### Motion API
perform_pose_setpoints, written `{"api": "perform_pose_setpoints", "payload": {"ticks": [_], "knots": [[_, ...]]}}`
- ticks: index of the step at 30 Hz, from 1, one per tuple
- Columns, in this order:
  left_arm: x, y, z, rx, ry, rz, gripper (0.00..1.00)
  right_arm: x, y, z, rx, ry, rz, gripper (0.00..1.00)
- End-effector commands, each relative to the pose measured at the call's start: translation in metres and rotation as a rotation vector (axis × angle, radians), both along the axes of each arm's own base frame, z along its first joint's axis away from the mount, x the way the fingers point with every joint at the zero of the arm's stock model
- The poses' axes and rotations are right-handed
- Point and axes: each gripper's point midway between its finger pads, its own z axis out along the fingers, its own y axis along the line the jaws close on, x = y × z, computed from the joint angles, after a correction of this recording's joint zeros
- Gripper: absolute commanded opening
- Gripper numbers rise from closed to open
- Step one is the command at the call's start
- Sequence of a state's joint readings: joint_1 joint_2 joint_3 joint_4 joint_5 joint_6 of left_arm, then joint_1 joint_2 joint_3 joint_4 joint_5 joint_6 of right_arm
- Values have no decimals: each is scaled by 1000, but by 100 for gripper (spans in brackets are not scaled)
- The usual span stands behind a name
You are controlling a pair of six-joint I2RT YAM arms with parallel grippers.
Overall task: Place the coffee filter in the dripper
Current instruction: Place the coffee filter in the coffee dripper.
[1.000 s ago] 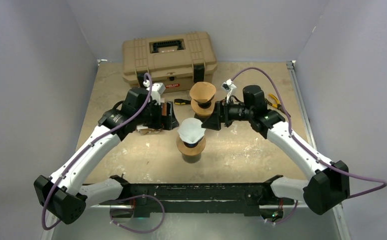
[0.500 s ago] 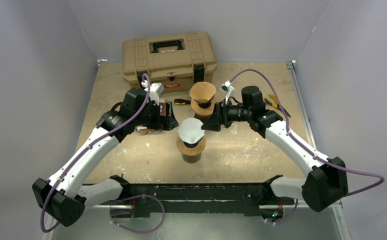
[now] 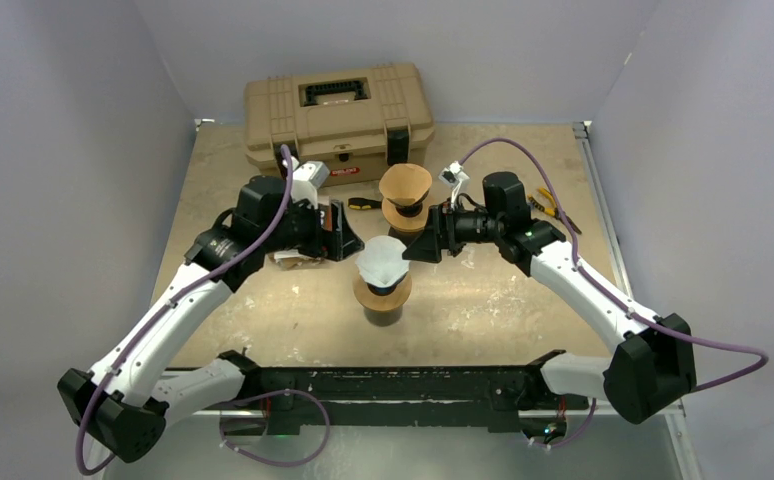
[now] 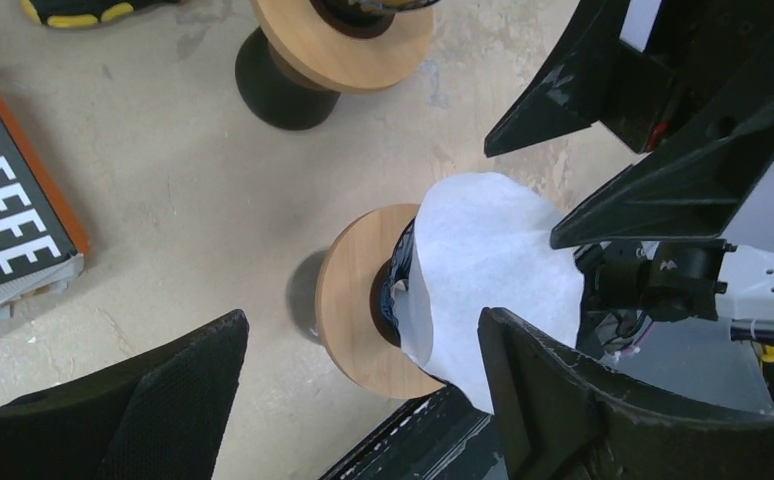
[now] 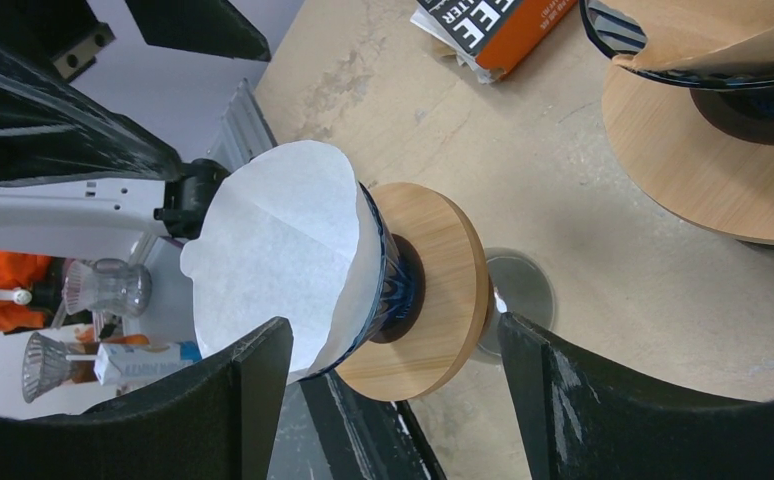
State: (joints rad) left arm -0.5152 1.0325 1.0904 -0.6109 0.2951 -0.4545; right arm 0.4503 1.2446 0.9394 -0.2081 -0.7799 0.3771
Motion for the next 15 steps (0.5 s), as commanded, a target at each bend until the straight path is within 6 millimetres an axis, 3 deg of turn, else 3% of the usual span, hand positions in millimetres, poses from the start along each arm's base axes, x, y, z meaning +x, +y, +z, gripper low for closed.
{"api": "perform_pose_setpoints", "payload": {"ticks": [1,9,15], "knots": [[0,-4,-14,7,16,-44,84,1,3,5,24,-34,27,79],[2,7,-40,84,61,3,81,1,2,-3,13,-19,28,78],[1,7,-43,83,64,2,80,0,0,-13,-5,-5,24,77]]}}
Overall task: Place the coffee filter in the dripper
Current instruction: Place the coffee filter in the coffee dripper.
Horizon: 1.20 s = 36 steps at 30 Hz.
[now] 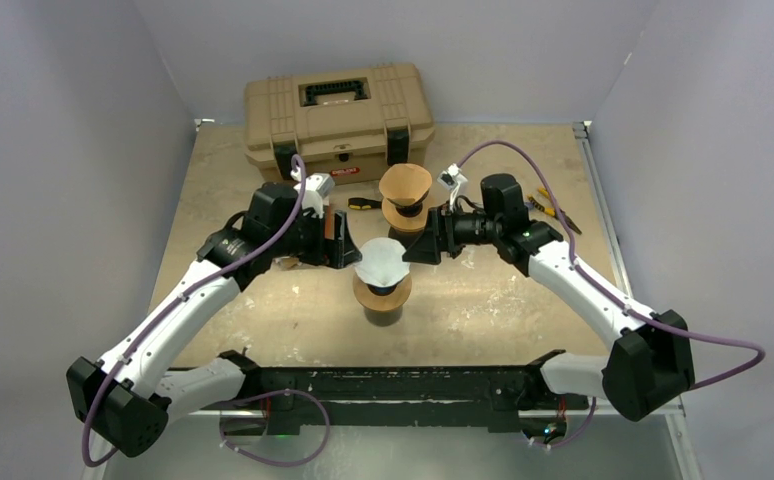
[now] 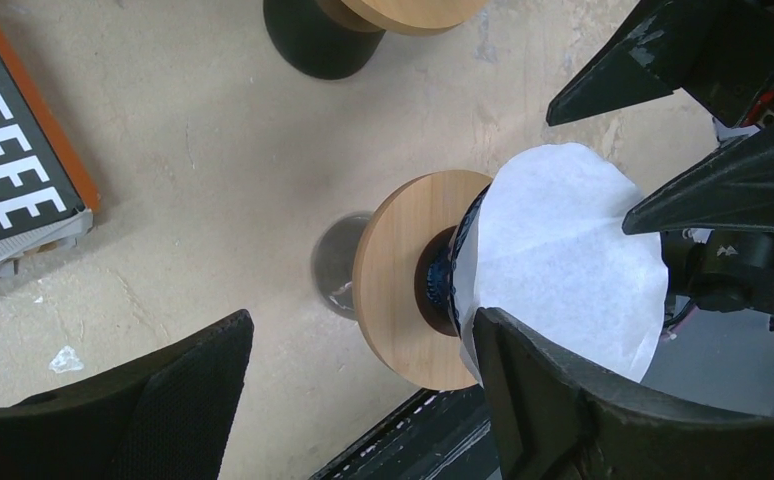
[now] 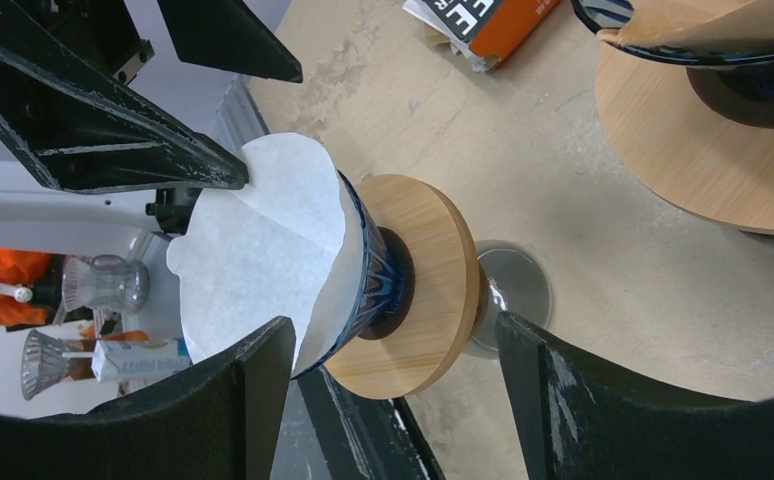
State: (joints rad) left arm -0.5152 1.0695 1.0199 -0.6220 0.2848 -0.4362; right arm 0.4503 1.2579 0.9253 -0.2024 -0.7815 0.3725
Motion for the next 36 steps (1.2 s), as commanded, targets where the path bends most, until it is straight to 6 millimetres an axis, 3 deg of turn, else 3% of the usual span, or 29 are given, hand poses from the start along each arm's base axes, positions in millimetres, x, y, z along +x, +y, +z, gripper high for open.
{"api": "perform_pose_setpoints", "payload": {"ticks": [1,10,20,27,36], "knots": [[3,3,-1,11,-23,3,80,-1,0,-4,7,-21,23,77],[3,1,4,-4,-30,-6,81,0,0,5,16,-38,24,77],[3,-16,44,-151,-105,-36,89,1,-1,38,56,-128,9,83],[6,-24,69,-274,-181,-23,92,6,-6,53,62,-184,-53,96],[10,-27,79,-329,-213,-8,93,13,-9,62,62,-220,-106,99]]}}
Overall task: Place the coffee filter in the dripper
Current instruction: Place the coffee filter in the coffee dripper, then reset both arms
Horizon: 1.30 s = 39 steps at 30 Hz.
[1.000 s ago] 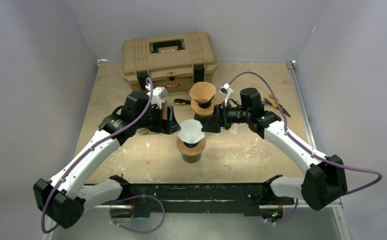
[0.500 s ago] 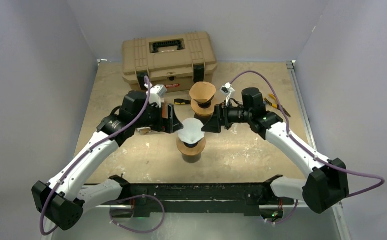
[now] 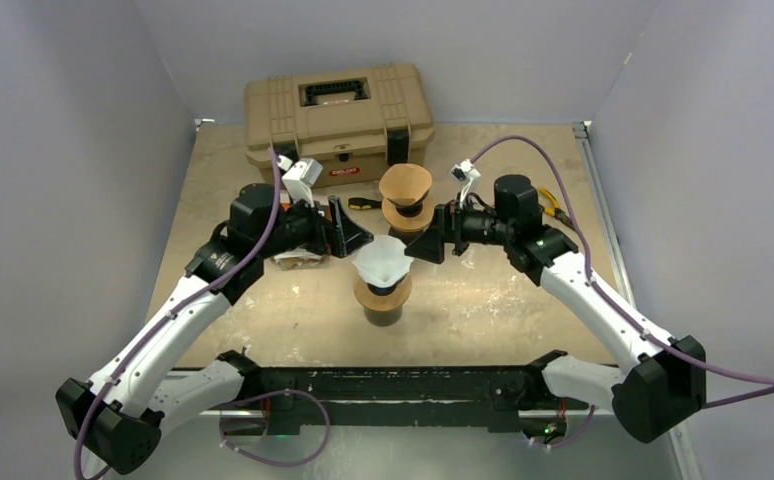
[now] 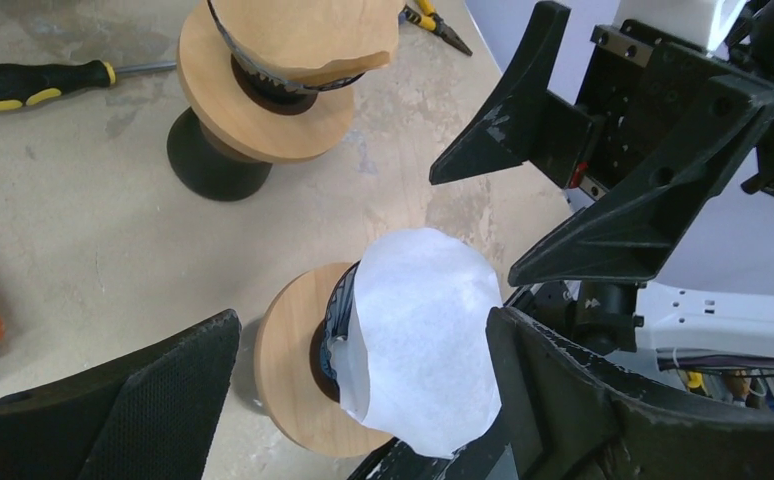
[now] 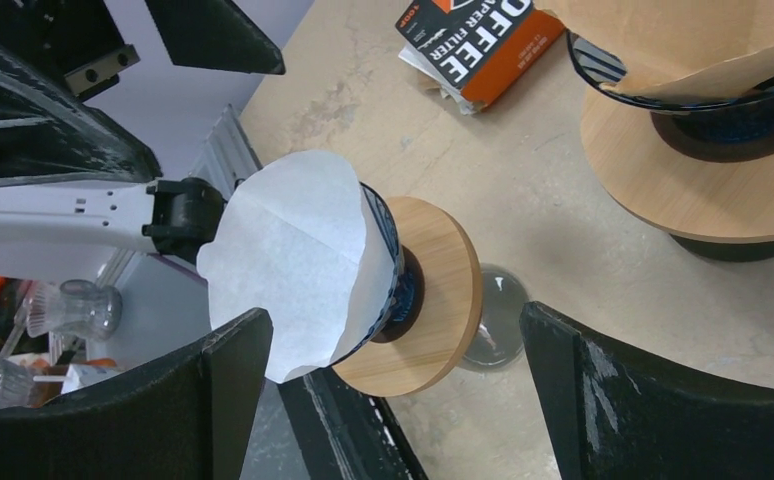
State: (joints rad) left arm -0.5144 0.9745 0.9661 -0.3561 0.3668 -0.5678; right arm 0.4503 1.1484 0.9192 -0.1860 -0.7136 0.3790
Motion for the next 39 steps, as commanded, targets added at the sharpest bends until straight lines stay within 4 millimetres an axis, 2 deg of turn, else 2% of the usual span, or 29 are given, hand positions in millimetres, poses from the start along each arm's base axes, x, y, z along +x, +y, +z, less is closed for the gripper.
{"api": "perform_pose_setpoints", "payload": {"ticks": [1,8,13,17,25,29,33,38,39], "knots": [[6,-4,20,-72,-61,9,94,14,-2,33,35,-108,-51,99],[17,6,23,-79,-96,97,99,27,-12,44,38,-134,-164,99],[27,26,24,-84,-143,237,99,40,-31,50,33,-145,-274,99],[31,51,23,-70,-184,370,100,53,-56,48,24,-146,-393,99],[31,108,9,25,-244,623,100,79,-129,27,-83,-214,-773,99],[27,131,-9,75,-252,713,99,79,-175,8,-152,-266,-1001,99],[24,151,-37,127,-237,801,99,75,-194,-12,-179,-295,-1090,99],[32,169,-67,195,-282,894,99,79,-216,-23,-187,-318,-1221,99],[34,174,-79,232,-285,909,100,80,-223,-24,-188,-331,-1263,99]]}}
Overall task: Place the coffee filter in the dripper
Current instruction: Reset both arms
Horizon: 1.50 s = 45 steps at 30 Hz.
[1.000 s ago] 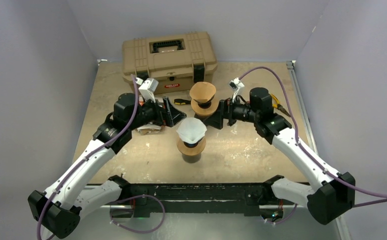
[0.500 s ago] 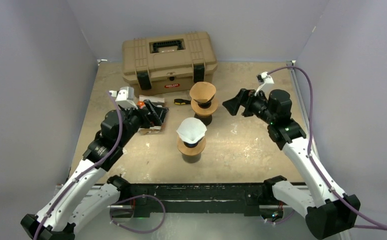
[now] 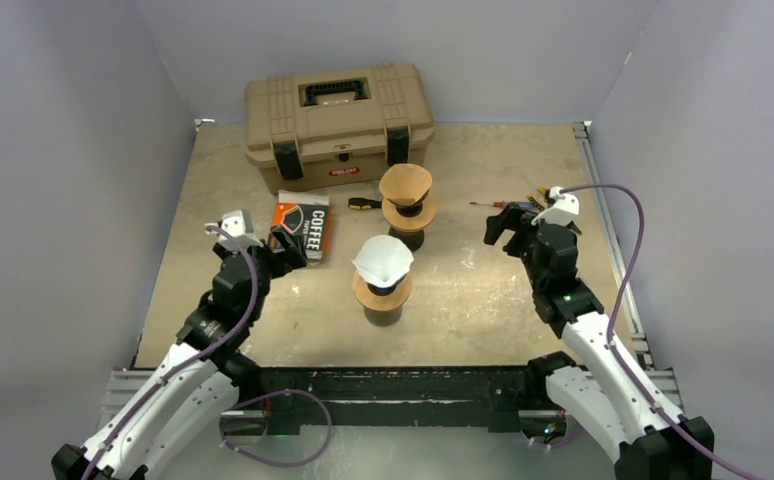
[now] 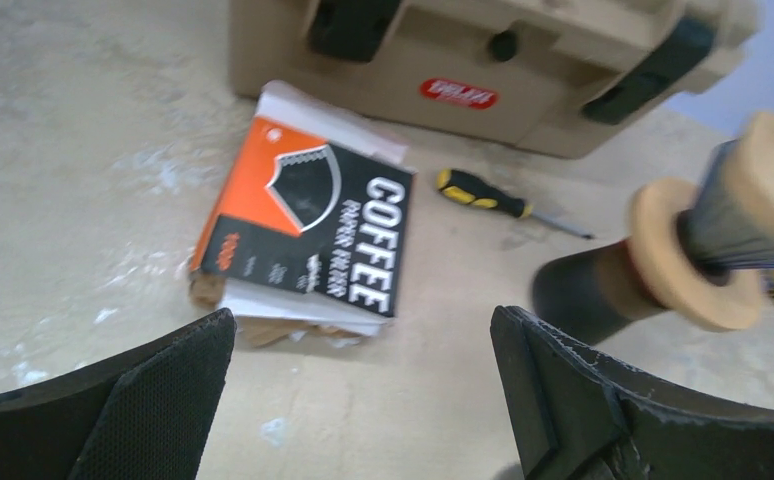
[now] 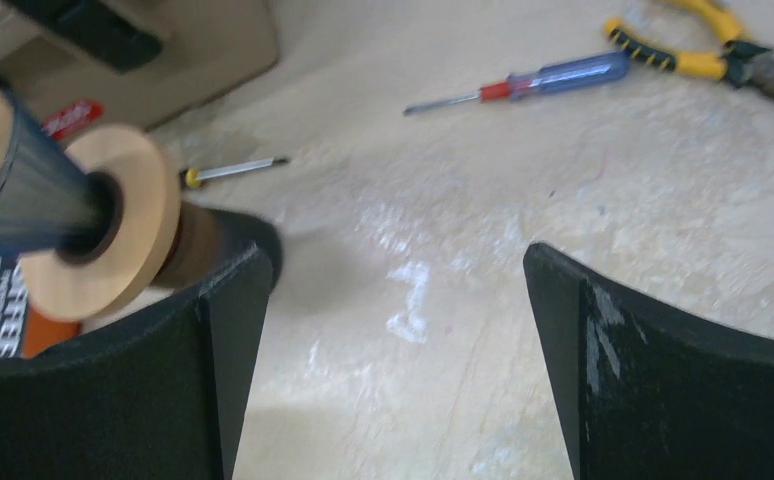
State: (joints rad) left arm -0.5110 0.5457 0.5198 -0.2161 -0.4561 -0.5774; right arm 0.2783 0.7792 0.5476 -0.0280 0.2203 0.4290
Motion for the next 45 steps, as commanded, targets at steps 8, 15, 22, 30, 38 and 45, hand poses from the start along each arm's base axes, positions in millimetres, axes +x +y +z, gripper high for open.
{"api": "perform_pose_setpoints", "payload": {"ticks": [8,15,22,30,38,45], "knots": [[21,61,-51,225,-101,333,100,22,-59,8,-96,-214,-332,99],[27,76,-58,411,-162,382,99,9,-76,-6,-204,-394,-372,99],[45,77,-92,525,-132,291,100,30,-79,-21,-287,-401,-391,99],[87,52,-100,623,-168,43,99,56,-78,-24,-332,-442,-306,99],[113,60,-121,548,-145,-11,99,59,-79,-33,-319,-475,-267,99],[121,74,-128,523,-135,45,100,78,-73,-42,-357,-406,-227,99]]}}
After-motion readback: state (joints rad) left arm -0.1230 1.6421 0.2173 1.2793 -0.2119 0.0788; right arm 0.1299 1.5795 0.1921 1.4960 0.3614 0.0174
